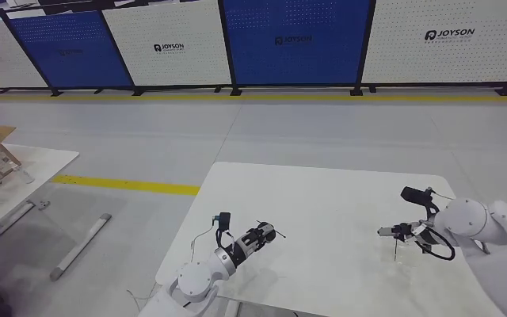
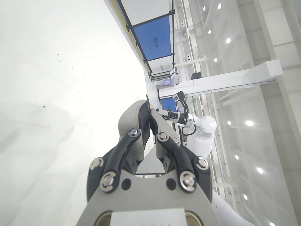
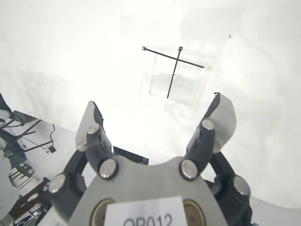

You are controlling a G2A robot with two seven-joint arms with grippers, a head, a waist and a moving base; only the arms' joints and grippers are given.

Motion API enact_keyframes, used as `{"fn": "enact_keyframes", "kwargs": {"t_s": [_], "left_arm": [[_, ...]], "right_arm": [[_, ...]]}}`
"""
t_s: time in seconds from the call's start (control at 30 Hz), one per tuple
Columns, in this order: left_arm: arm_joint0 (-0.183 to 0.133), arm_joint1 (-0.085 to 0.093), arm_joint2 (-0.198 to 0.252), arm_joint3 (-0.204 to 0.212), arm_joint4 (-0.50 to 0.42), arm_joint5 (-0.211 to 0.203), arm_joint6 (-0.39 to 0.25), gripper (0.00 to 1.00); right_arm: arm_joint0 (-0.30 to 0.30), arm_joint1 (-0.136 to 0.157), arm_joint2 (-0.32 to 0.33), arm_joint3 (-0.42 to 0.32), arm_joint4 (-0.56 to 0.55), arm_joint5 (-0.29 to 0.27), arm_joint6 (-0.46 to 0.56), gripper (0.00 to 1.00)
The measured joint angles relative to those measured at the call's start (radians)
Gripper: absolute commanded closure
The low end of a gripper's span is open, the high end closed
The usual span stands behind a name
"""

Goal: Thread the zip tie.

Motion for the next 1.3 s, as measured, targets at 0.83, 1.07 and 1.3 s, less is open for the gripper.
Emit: {"fn": "enact_keyframes", "kwargs": {"t_s": [0.83, 1.07, 1.3], "left_arm": [[0.000, 0.000, 0.000, 0.000, 0.000, 0.000, 0.000, 1.00], [0.000, 0.000, 0.000, 0.000, 0.000, 0.000, 0.000, 1.00], [0.000, 0.000, 0.000, 0.000, 0.000, 0.000, 0.000, 1.00]], "right_arm": [[0.036, -0.024, -0.031, 0.045, -0.013, 0.001, 0.001, 0.58], [0.069, -0.045, -0.067, 0.108, -0.031, 0.000, 0.000, 0.60], [0.082, -0.054, -0.103, 0.129, -0.047, 0.000, 0.000, 0.58]]}}
